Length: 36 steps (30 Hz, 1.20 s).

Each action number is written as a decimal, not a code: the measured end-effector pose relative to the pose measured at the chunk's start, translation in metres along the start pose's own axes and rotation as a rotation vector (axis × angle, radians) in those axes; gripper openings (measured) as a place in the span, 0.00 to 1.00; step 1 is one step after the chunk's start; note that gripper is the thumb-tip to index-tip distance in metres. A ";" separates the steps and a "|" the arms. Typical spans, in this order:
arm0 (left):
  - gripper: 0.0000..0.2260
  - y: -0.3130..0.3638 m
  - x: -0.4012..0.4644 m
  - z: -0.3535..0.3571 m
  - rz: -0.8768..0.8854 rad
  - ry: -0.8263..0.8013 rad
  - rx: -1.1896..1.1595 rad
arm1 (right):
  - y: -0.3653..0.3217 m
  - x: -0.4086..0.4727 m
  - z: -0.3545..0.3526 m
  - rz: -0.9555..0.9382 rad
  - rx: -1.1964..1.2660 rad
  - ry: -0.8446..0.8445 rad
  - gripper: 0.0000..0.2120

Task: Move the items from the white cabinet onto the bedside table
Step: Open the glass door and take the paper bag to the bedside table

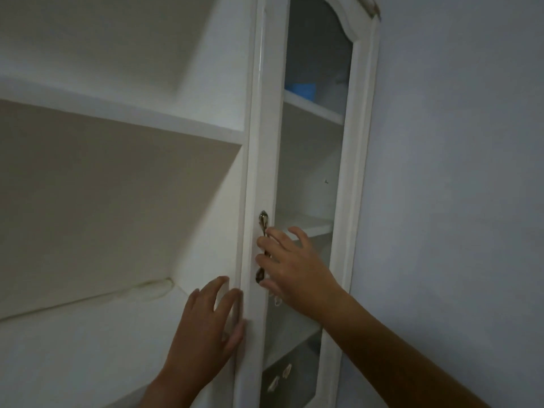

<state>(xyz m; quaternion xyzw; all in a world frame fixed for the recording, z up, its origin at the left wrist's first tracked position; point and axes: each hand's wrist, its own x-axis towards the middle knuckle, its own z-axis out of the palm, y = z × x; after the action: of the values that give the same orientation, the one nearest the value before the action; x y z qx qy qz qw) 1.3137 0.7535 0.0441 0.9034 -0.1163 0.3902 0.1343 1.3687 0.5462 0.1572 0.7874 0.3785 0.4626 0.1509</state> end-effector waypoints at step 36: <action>0.30 -0.018 0.002 0.019 0.013 0.020 -0.208 | -0.041 0.006 -0.002 0.213 -0.093 0.017 0.20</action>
<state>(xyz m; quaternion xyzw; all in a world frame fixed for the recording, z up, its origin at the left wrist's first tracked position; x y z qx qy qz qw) 1.3337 0.7637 0.0301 0.8800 -0.1606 0.3856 0.2262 1.3501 0.5779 0.1379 0.8114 0.2722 0.4996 0.1343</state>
